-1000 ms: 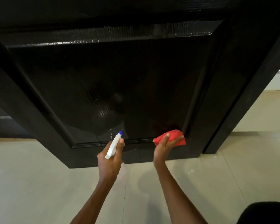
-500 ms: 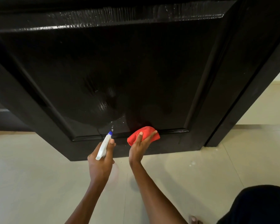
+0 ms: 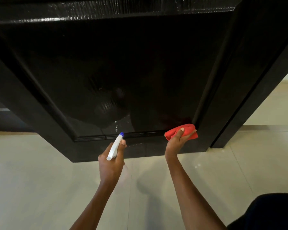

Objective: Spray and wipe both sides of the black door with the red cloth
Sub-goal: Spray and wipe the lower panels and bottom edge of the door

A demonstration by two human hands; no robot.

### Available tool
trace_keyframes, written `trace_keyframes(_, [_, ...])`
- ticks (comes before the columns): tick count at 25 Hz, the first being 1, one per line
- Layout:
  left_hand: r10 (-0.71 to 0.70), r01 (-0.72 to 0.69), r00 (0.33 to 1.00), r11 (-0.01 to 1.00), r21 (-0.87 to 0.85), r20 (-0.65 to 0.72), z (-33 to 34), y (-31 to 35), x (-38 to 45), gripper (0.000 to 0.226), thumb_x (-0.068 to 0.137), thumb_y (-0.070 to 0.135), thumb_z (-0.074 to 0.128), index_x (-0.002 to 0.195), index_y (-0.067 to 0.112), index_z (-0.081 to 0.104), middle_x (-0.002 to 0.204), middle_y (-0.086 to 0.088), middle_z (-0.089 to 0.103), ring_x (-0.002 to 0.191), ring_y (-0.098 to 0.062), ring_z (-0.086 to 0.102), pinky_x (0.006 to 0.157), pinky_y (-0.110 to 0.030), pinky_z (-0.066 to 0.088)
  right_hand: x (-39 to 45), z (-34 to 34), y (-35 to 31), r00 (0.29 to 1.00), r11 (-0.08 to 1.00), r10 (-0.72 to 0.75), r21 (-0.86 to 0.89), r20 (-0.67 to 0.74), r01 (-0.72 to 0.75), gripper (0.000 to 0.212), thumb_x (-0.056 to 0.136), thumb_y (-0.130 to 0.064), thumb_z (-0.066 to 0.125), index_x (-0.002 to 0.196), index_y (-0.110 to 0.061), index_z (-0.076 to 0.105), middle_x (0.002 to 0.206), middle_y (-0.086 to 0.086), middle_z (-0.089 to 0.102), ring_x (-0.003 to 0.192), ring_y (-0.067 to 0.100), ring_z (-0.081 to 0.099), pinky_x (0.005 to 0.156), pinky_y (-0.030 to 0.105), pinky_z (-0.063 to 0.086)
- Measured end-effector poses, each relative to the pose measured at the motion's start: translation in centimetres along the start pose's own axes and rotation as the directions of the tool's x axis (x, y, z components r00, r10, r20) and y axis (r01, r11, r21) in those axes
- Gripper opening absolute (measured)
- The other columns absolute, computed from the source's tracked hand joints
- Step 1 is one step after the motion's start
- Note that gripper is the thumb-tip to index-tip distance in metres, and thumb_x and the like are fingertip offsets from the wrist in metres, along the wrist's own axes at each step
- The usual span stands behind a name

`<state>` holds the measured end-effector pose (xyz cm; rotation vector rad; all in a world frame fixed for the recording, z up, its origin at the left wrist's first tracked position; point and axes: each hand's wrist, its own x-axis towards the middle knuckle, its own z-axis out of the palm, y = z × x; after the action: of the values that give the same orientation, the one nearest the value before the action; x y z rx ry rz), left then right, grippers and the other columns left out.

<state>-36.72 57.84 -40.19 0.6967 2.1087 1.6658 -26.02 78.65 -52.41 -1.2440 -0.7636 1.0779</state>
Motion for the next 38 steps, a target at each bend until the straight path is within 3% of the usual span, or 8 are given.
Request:
trace_keyframes(13, [-0.021,0.026,0.989,0.999,0.031,-0.145,-5.0,-1.9,0.7,0.063,0.08,0.062,0.051,0.114,0.014,0.071,0.068,-0.009,0.064,0.06,-0.018,0.059,0.045,-0.009,0.039,-16.5,8.1,3.7,0.928,0.99,0.073,-0.141,0.365,-0.022,0.07,0.105,-0.056,0.04,0.158,-0.052,-0.005,0.171,-0.005,0.005,0.151,0.025,0.029,0.117,0.045,0.037])
trace_keyframes(20, [-0.025,0.034,0.99,0.998,0.06,-0.139,-6.3,-2.8,1.0,0.066,0.077,0.06,0.05,0.117,0.011,0.069,0.073,-0.013,0.064,0.063,-0.02,0.058,0.05,-0.014,0.038,-17.2,4.2,0.7,0.896,0.958,0.229,0.078,0.381,-0.277,0.045,0.108,-0.034,0.045,0.152,-0.031,0.034,0.136,-0.004,0.058,0.13,0.021,0.057,0.09,0.014,0.05])
trace_keyframes(23, [-0.032,0.032,0.993,0.999,-0.005,-0.114,-5.6,-2.6,1.6,0.06,0.08,0.059,0.053,0.11,0.011,0.073,0.071,-0.013,0.063,0.062,-0.02,0.058,0.043,-0.008,0.041,-14.4,2.0,-2.5,0.907,0.992,-0.12,0.079,0.403,0.096,0.053,0.11,-0.033,0.045,0.159,-0.028,0.029,0.154,-0.005,0.047,0.141,0.012,0.047,0.104,0.017,0.044])
trace_keyframes(26, [-0.045,0.042,0.996,0.998,-0.044,-0.071,-4.1,-2.3,1.7,0.047,0.084,0.055,0.059,0.104,0.015,0.073,0.069,-0.013,0.064,0.06,-0.018,0.057,0.045,-0.007,0.043,-9.5,3.4,-3.8,0.468,0.528,-0.606,-0.115,0.643,0.842,0.064,0.106,-0.036,0.051,0.161,-0.021,0.024,0.169,0.001,0.022,0.157,0.031,0.016,0.127,0.043,0.02])
trace_keyframes(28, [-0.06,0.056,0.996,0.996,-0.071,-0.062,-3.4,-2.2,1.8,0.044,0.082,0.056,0.06,0.105,0.02,0.071,0.076,-0.01,0.067,0.062,-0.018,0.06,0.047,-0.01,0.046,-6.4,5.7,-4.2,0.147,0.044,-0.629,-0.154,0.764,0.987,0.072,0.103,-0.043,0.055,0.162,-0.021,0.02,0.17,0.004,0.016,0.157,0.041,0.004,0.127,0.055,0.008])
trace_keyframes(30, [-0.072,0.067,0.995,0.995,-0.078,-0.065,-3.1,-2.4,2.0,0.038,0.082,0.059,0.059,0.1,0.027,0.07,0.077,-0.008,0.068,0.062,-0.018,0.061,0.048,-0.017,0.051,-4.7,7.2,-4.1,0.0,-0.211,-0.584,-0.152,0.812,0.966,0.077,0.102,-0.047,0.054,0.164,-0.024,0.013,0.172,0.002,0.006,0.156,0.043,-0.004,0.126,0.058,0.002])
trace_keyframes(35, [-0.076,0.072,0.993,0.996,-0.046,-0.088,-3.6,-3.0,2.5,0.031,0.088,0.056,0.061,0.09,0.027,0.071,0.071,-0.011,0.065,0.054,-0.011,0.058,0.047,-0.023,0.051,-2.0,5.7,1.1,-0.436,-0.521,-0.072,0.339,0.897,0.783,0.079,0.096,-0.027,0.063,0.163,-0.026,0.023,0.169,0.004,0.024,0.156,0.034,-0.015,0.124,0.053,0.011])
trace_keyframes(38, [-0.076,0.073,0.991,0.997,-0.034,-0.113,-4.5,-3.3,2.6,0.038,0.085,0.059,0.057,0.095,0.024,0.07,0.072,-0.008,0.066,0.057,-0.016,0.059,0.046,-0.014,0.048,-2.4,5.0,2.7,-0.423,-0.505,0.113,0.418,0.899,0.755,0.084,0.092,-0.019,0.069,0.163,-0.026,0.024,0.17,0.005,0.021,0.154,0.03,-0.02,0.122,0.048,0.014])
